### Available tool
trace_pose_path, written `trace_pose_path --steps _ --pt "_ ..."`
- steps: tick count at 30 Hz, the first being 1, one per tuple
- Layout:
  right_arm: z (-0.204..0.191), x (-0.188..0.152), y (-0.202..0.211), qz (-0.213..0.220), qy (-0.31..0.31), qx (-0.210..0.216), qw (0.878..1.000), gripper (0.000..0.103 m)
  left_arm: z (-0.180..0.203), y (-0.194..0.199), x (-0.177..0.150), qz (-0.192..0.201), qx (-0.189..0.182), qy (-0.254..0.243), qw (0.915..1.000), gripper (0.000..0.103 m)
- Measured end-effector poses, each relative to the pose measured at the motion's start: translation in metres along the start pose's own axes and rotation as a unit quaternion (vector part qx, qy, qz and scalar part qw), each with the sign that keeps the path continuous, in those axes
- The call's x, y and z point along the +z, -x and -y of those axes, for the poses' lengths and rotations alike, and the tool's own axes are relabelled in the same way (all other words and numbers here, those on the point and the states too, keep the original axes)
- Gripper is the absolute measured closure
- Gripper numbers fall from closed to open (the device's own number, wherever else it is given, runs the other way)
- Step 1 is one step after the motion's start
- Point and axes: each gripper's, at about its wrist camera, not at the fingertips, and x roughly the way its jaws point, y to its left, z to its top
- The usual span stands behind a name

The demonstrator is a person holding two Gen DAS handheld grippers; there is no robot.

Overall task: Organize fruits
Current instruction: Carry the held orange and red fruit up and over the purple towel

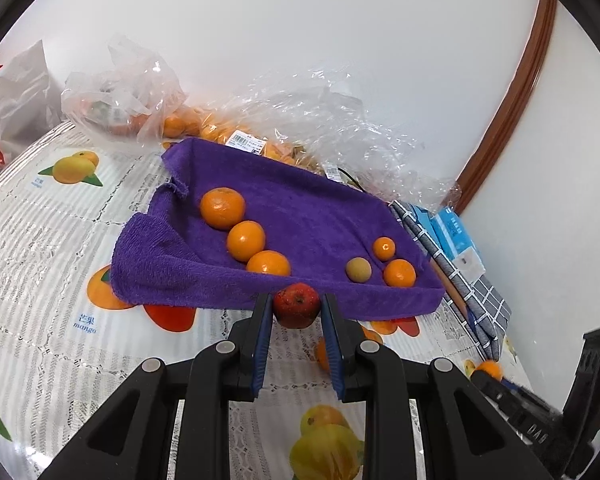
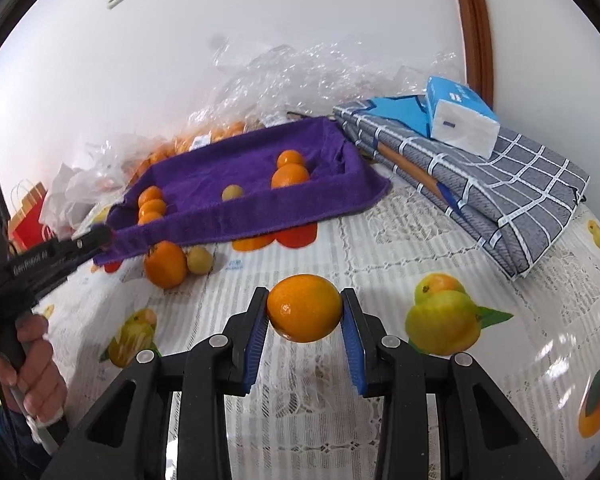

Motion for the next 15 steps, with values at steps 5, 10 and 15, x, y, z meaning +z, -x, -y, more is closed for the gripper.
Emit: trace_pose_path --steps 5,10,15 --pt "-0.001 0.016 0.008 0.011 -0.016 0.004 1.000 0.067 0.001 -0.001 0.000 0.000 0.003 -0.001 1.0000 0.079" --pt "-0.010 0.029 0.013 0.024 0.001 -0.006 1.000 0.067 0.000 0.007 0.006 0.014 -0.002 0.002 0.9999 0.079" --pt "-0.017 0.043 0.016 0.034 0.017 -0.006 0.999 0.067 0.001 0.012 0.018 0.016 0.011 -0.008 0.9998 0.079"
